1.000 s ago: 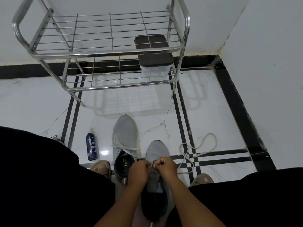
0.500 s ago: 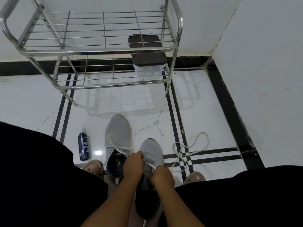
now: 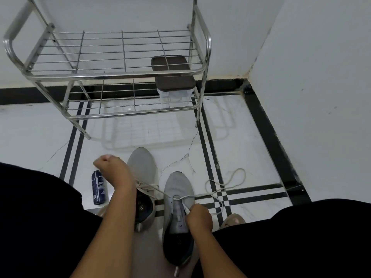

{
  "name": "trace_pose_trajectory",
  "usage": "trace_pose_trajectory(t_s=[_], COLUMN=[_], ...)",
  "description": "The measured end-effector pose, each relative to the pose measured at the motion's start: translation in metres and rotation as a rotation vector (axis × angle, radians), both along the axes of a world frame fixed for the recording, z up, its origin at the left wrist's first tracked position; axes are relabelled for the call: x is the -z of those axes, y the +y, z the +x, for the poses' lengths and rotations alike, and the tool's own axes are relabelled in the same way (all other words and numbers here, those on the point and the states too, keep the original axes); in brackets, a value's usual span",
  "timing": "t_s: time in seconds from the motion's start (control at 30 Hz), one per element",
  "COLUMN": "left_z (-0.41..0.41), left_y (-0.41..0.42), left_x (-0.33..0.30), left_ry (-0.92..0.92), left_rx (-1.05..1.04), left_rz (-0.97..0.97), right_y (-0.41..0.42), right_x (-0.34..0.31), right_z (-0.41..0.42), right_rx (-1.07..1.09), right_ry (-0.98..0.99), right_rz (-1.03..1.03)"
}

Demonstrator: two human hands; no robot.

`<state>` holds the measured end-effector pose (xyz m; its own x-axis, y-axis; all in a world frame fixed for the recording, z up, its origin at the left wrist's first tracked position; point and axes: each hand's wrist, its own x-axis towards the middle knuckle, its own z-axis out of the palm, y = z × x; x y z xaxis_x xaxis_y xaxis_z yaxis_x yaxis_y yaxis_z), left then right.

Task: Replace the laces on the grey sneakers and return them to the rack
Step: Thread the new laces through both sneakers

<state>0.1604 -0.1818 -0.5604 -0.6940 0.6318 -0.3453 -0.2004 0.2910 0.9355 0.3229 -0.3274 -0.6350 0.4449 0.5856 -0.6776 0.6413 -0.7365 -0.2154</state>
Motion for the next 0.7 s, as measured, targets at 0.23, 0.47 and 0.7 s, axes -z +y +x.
trace_pose_trajectory(t_s=[0.23,0.47,0.7], left_z=[0.042,0.043,0.019], left_y=[-0.073,-0.088,-0.031], left_x=[0.079,0.088,0.054], left_ry=[0.865,0.933,0.154], left_rx=[1.334,1.209,0.241], left_rz=[-0.444,-0.546,-0.406], right_y=[0.001,0.0,0.001], right_x=[0.001,0.001,0.004], right_z=[-0.004,-0.002,0.0], right_rx=[-0.011,0.011,0.072], right_ry=[0.011,0.014,0.039], right_rz=[0.0,-0.014,-0.02])
